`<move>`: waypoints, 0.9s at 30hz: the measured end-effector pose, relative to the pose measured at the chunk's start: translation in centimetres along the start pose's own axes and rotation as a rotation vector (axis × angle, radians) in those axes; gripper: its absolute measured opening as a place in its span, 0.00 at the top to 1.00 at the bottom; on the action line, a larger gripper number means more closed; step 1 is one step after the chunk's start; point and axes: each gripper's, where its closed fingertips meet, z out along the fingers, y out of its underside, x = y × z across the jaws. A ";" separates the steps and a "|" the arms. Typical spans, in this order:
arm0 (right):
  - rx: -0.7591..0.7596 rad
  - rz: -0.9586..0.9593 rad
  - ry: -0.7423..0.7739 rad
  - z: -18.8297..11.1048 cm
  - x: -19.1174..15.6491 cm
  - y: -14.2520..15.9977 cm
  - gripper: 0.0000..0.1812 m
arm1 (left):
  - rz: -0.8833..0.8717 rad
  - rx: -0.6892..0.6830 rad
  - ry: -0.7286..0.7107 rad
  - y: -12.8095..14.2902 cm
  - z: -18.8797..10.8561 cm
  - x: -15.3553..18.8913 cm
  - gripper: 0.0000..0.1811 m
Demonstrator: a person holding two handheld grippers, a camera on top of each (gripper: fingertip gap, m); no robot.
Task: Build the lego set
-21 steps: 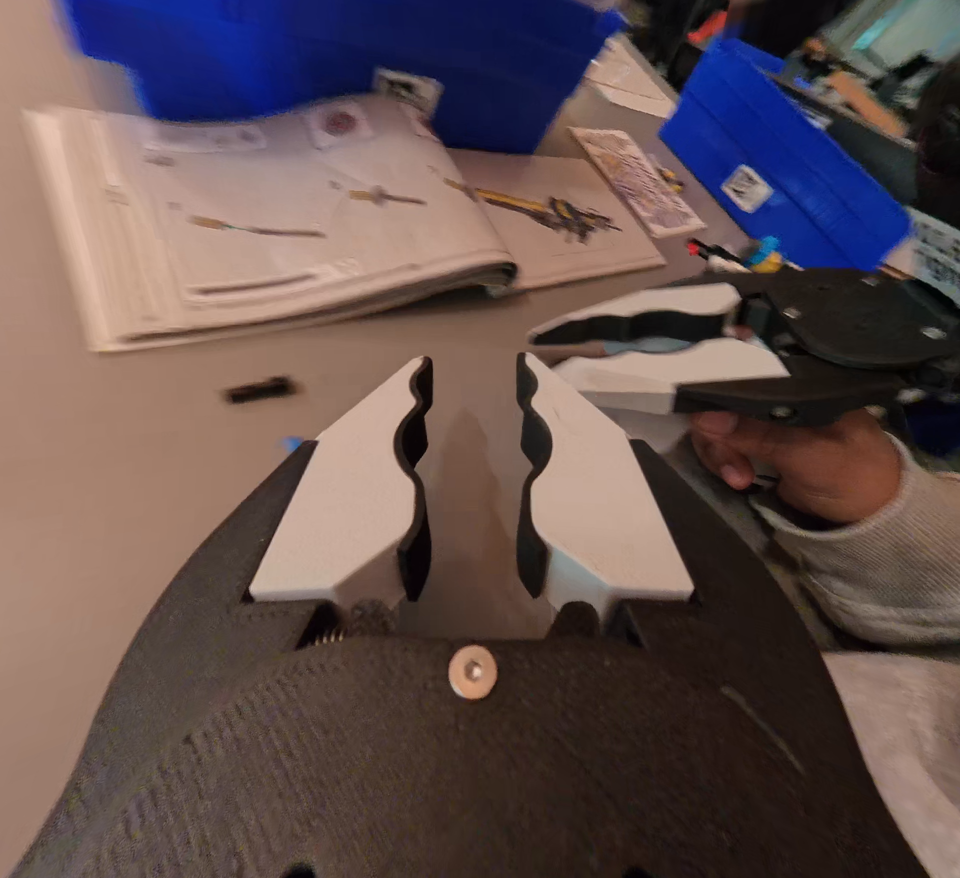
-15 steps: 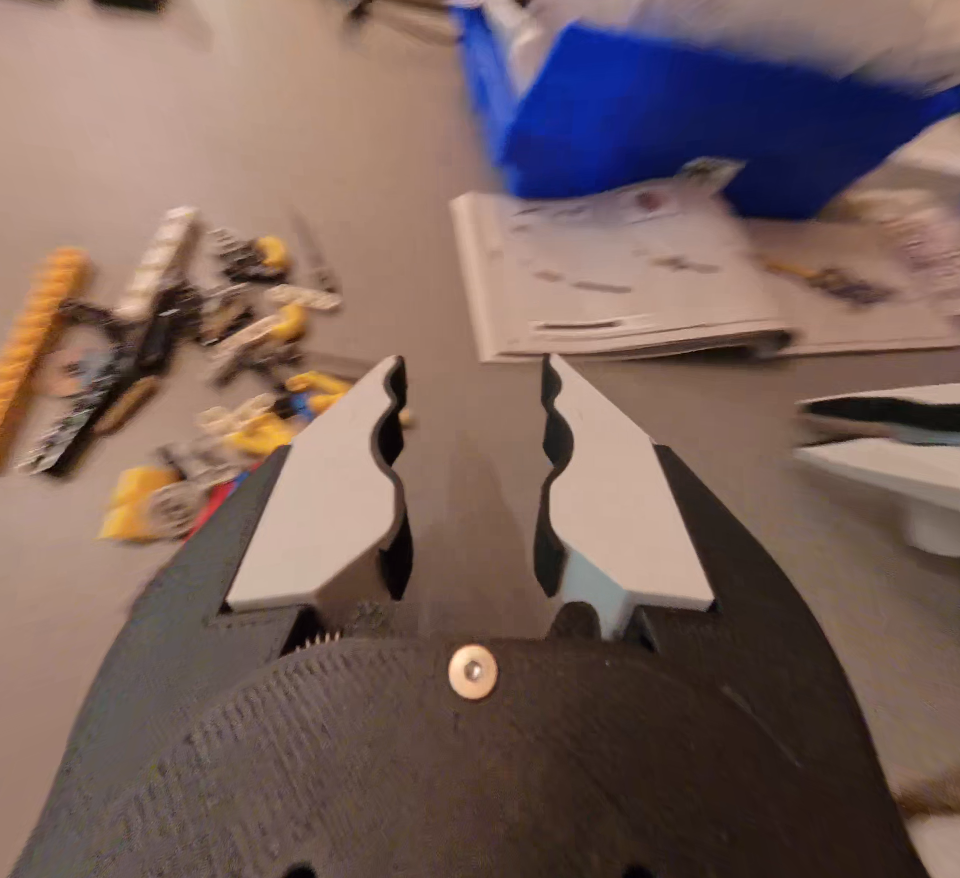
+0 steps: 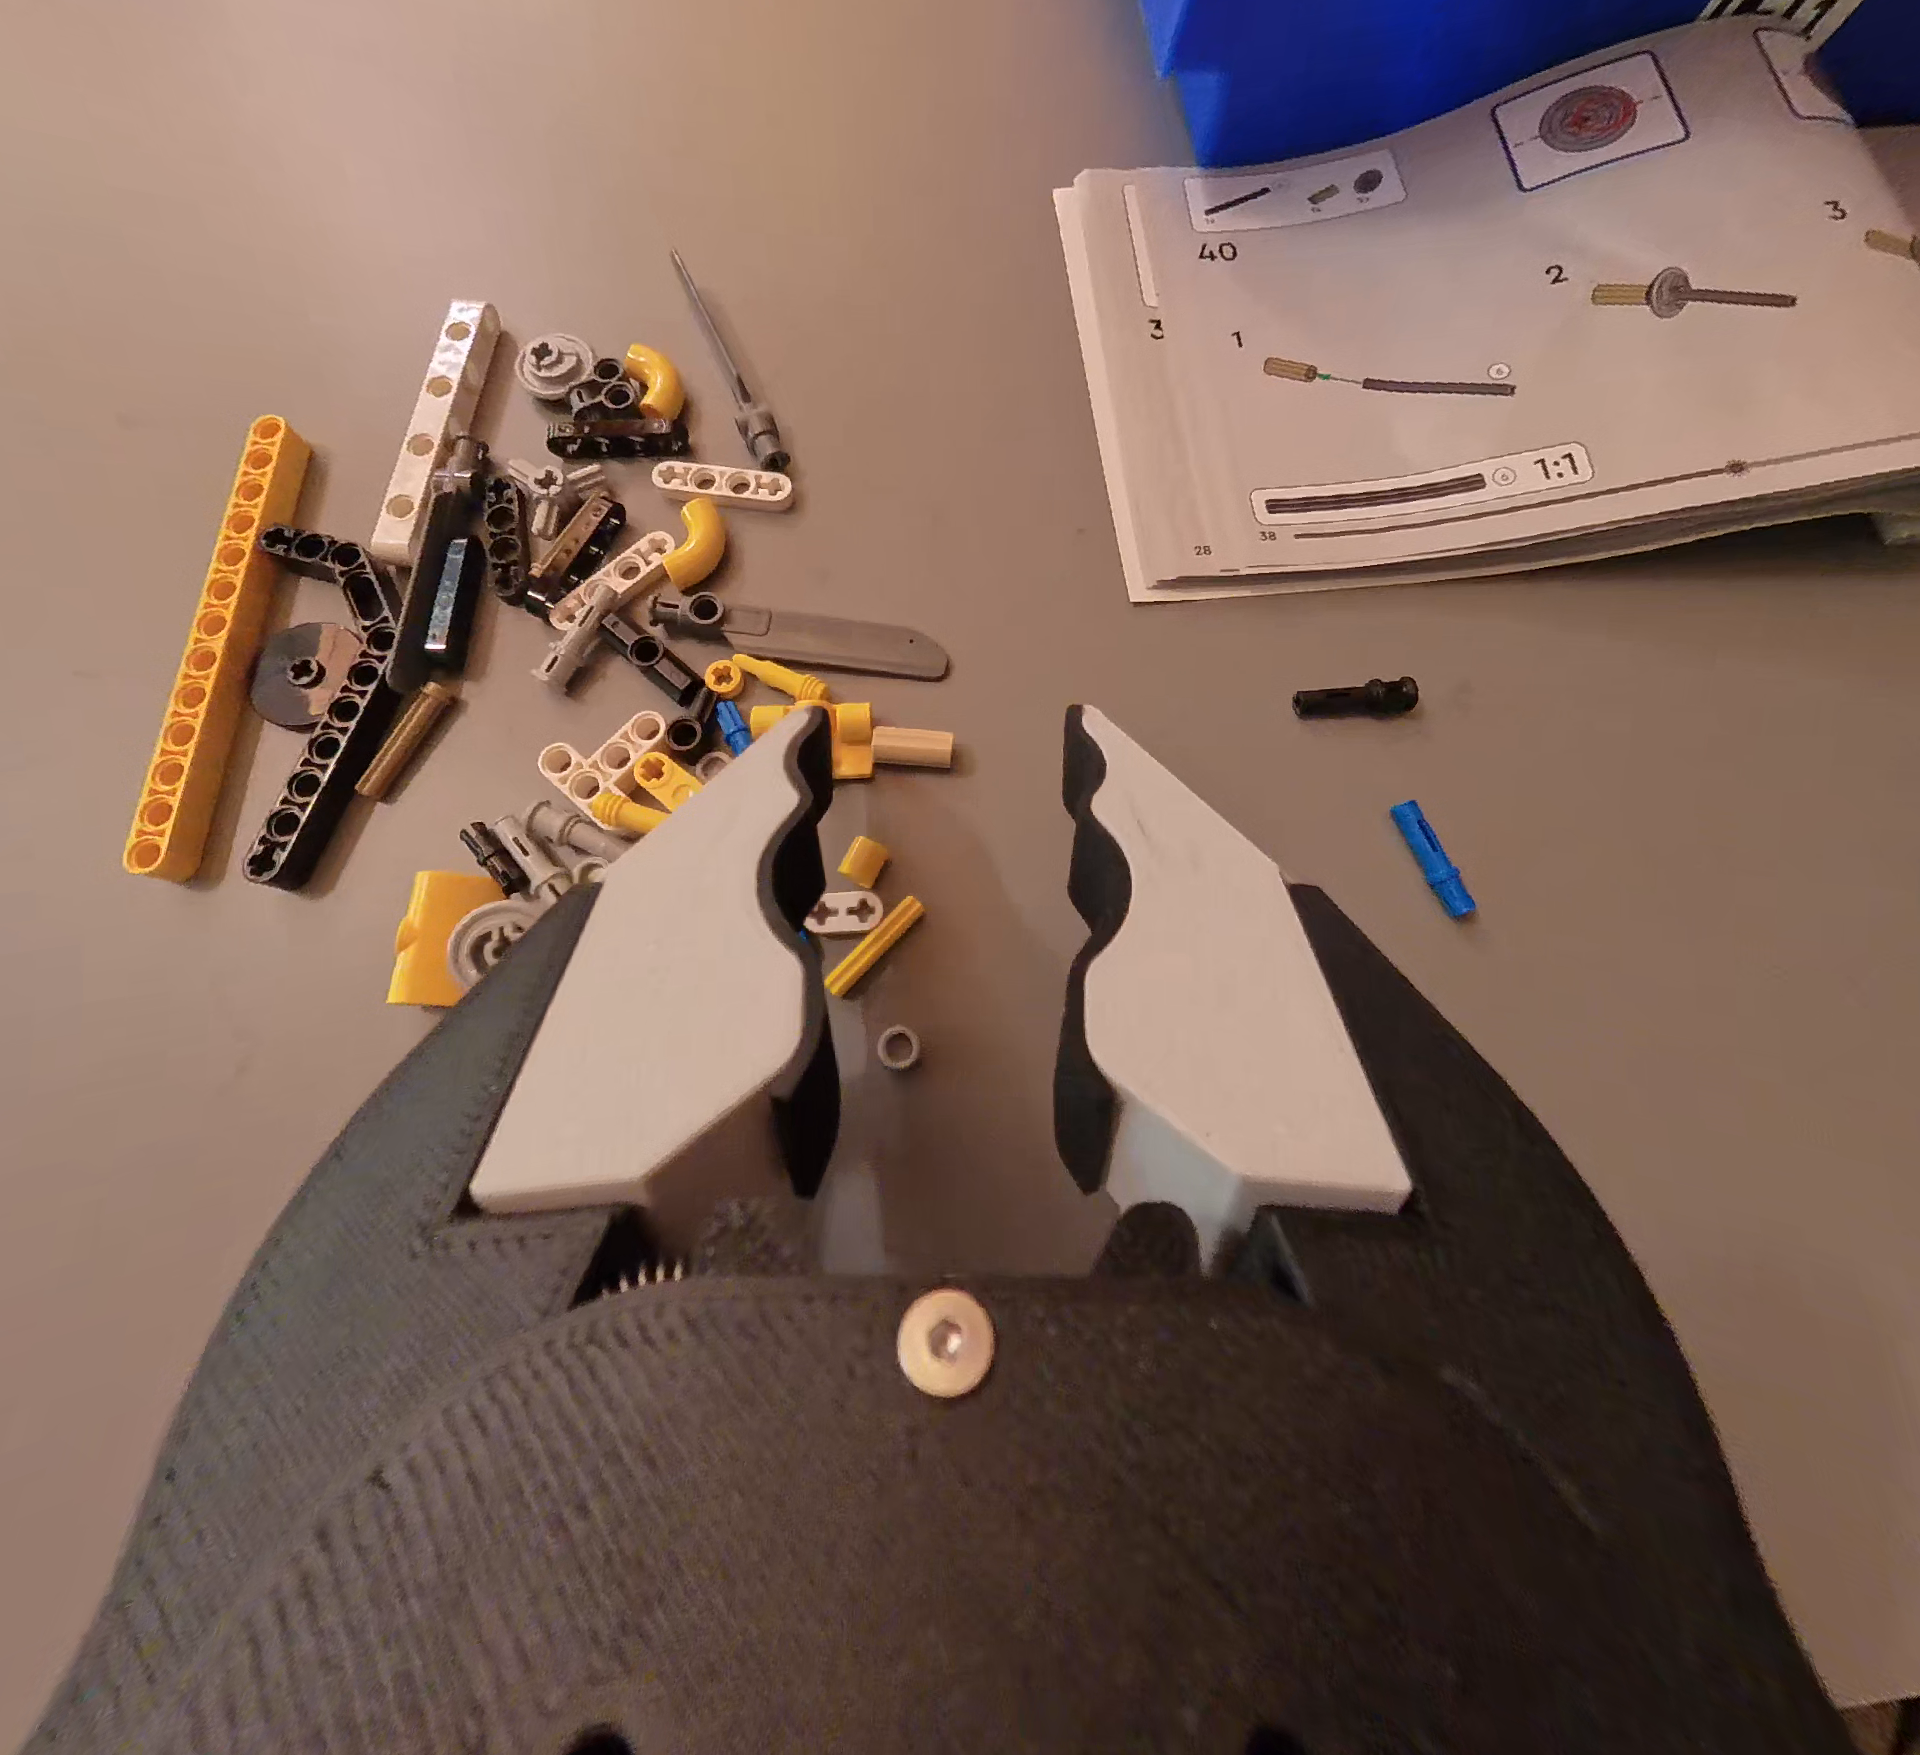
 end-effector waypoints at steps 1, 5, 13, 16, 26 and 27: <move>0.000 0.000 0.000 0.0 0.0 0.0 0.82 | 0.009 -0.004 -0.003 0.1 0.0 0.0 0.77; 0.000 -0.002 0.001 0.0 0.0 0.0 0.82 | 0.015 -0.028 -0.008 0.5 0.3 -0.1 0.78; -0.001 -0.002 0.002 0.0 0.0 0.0 0.82 | 0.002 -0.048 -0.010 0.8 0.4 -0.3 0.83; 0.000 -0.004 0.003 0.0 0.0 0.0 0.82 | -0.005 -0.054 -0.005 0.8 0.5 -0.3 0.86; 0.017 -0.012 0.006 -0.1 0.0 -0.2 0.82 | 0.019 -0.034 0.003 0.6 0.3 0.0 0.92; 0.019 -0.013 0.007 -0.2 0.0 -0.2 0.82 | 0.021 -0.028 0.008 0.5 0.2 0.2 0.92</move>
